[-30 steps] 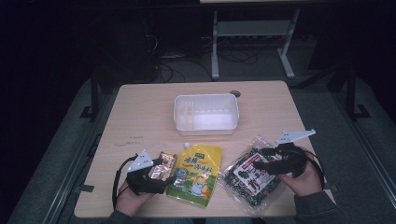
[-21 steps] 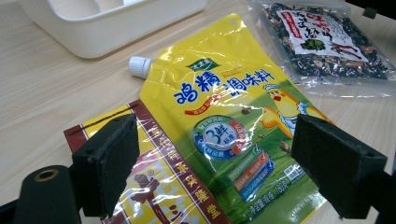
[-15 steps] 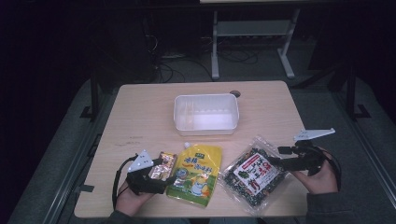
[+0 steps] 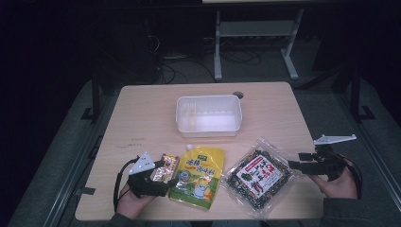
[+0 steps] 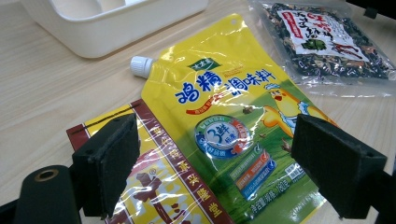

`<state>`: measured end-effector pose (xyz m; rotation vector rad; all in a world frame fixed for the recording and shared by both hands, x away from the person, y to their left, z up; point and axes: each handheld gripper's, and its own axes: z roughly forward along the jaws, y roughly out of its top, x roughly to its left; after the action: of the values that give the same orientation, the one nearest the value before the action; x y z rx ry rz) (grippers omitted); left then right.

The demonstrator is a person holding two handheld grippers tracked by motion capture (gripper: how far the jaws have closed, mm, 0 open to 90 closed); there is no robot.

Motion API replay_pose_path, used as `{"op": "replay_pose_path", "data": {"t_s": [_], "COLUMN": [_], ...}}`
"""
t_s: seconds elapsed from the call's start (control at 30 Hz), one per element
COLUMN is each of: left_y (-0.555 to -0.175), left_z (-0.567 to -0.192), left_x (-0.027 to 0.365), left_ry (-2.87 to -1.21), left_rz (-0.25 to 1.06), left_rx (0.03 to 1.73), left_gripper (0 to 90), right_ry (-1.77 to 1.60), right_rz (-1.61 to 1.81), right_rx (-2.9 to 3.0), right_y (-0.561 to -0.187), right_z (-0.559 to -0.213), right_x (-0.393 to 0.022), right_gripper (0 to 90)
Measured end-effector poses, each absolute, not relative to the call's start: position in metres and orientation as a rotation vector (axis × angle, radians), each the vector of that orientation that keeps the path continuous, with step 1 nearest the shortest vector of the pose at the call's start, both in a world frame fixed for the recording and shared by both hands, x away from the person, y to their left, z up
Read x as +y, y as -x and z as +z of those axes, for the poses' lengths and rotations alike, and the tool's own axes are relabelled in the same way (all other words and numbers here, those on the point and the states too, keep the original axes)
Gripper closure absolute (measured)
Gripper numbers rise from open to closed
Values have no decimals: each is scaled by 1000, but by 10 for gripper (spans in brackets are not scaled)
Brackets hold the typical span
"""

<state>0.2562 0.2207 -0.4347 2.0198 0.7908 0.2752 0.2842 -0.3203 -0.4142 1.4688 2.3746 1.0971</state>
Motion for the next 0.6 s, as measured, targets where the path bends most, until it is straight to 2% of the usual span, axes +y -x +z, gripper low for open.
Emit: {"op": "replay_pose_path", "data": {"t_s": [0.6], "left_y": [-255], "left_z": [-436], "left_x": [218], "left_ry": [-2034], "left_rz": [276], "left_rx": [782], "left_gripper": [148], "right_ry": [-1623], "right_rz": [1010], "right_rx": [2324], "right_y": [-278], "right_z": [-435], "right_x": [-349], "right_gripper": [393]}}
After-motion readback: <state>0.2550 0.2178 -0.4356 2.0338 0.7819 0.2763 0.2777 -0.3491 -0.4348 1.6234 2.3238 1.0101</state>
